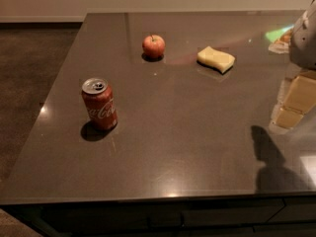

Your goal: Pick apple

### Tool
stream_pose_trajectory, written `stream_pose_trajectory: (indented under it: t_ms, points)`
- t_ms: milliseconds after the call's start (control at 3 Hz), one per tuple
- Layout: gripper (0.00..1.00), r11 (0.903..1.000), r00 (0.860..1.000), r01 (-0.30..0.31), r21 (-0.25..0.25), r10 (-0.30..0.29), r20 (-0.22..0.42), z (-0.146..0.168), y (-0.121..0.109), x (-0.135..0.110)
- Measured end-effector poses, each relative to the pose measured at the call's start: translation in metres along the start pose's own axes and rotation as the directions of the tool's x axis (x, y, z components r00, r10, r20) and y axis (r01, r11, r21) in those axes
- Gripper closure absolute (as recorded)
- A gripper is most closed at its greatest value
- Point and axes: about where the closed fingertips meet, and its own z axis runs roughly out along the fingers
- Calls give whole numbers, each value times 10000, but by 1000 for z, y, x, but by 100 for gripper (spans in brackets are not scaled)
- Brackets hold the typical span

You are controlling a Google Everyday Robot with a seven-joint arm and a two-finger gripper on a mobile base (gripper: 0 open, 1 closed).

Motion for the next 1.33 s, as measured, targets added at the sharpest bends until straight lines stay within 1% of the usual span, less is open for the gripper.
stream_pose_trajectory:
  t_ms: [333, 667, 1000, 1333]
  points:
    - [0, 10000, 10000, 0, 2, 0, 1, 0, 0, 0]
    - [0, 9990, 9995, 136, 422, -147, 265, -3, -13, -12]
    - [0, 9934, 9952, 362, 1085, -456, 860, 2, -45, -43]
    - [0, 9888, 9888, 295, 1462, -503, 1402, 13, -82, -77]
